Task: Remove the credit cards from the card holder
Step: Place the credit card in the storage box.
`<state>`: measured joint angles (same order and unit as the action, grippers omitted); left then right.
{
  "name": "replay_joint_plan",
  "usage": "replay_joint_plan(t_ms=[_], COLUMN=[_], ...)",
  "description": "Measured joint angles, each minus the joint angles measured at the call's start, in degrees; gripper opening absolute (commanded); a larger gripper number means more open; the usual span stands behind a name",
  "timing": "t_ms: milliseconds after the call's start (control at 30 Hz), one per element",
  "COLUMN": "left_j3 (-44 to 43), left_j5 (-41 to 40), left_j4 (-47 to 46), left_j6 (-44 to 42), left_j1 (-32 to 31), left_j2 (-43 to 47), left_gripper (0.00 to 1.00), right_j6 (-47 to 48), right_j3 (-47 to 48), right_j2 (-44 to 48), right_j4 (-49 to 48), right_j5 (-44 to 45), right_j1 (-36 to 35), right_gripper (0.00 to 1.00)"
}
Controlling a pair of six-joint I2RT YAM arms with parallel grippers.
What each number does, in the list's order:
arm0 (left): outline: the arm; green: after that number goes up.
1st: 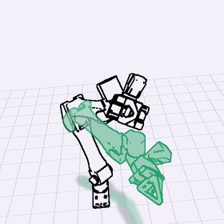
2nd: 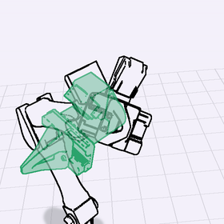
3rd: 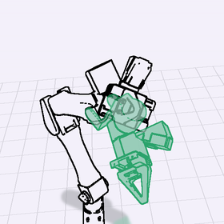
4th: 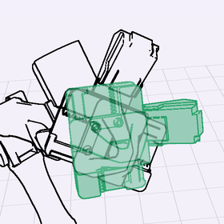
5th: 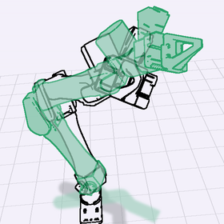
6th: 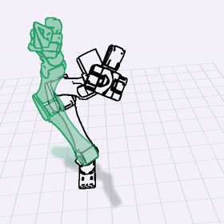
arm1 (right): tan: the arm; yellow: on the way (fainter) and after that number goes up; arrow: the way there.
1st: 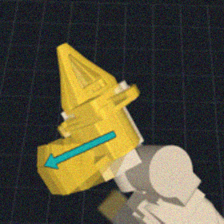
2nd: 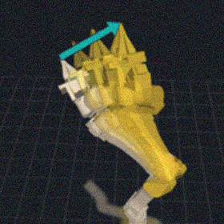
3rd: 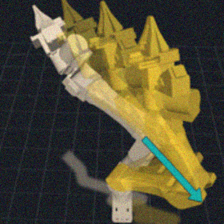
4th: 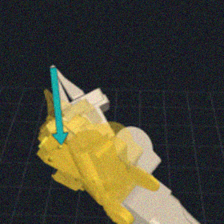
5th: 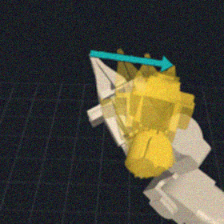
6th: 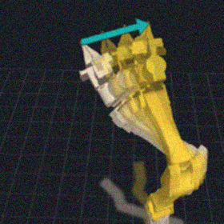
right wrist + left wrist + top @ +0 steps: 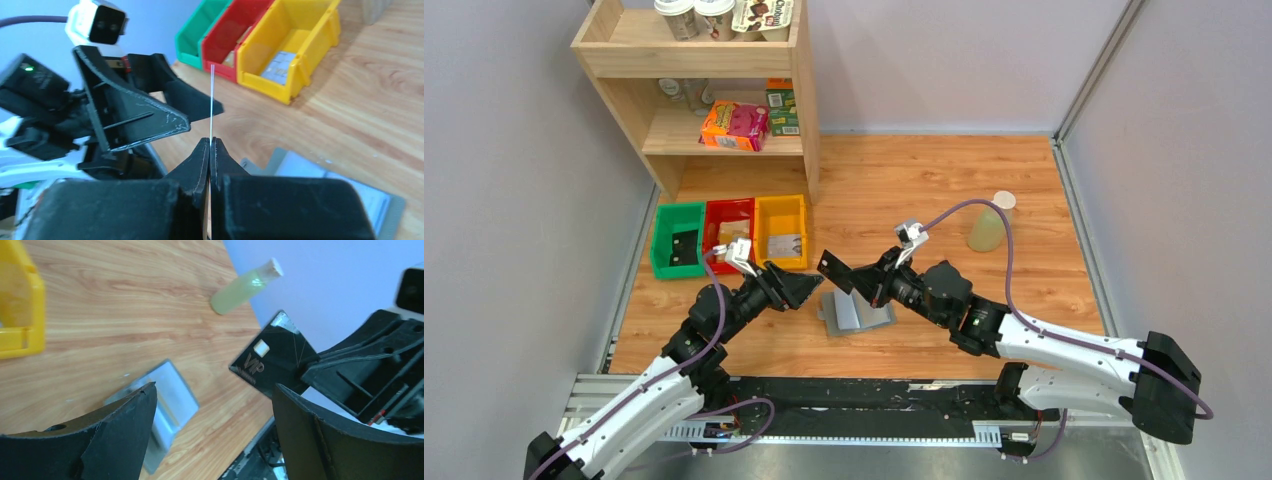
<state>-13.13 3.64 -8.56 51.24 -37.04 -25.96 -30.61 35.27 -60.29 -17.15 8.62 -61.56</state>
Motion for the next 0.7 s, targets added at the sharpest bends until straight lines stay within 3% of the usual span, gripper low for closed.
replay_joint_plan(t_ms=[233, 500, 633, 700], left_j3=[1.2, 1.2, 1.2, 1.2], left_j5=[7.4, 10.9, 11.9, 12.2], left_j4=[-16.3, -23.1, -25.0, -26.0], left_j6=[3.6, 6.2, 7.4, 8.0], left_j1=[0.0, 0.0, 0.0, 0.0], left_j2=[-7.0, -10.1, -11.4, -11.9], left_gripper=[0.83, 0.57, 0.34, 0.14], right_j6=[-9.4, -16.1, -17.9, -18.7], right_j3=[-6.4, -10.7, -11.3, -11.5], right_j2=[5.3, 7.1, 7.3, 7.2], right_j4=[-7.0, -13.5, -15.2, -15.9], right_j5=[-4.8, -6.2, -6.3, -6.6], right_j1=[1.0, 1.6, 2.3, 2.8], right_gripper=[0.0, 0.0, 0.0, 0.0])
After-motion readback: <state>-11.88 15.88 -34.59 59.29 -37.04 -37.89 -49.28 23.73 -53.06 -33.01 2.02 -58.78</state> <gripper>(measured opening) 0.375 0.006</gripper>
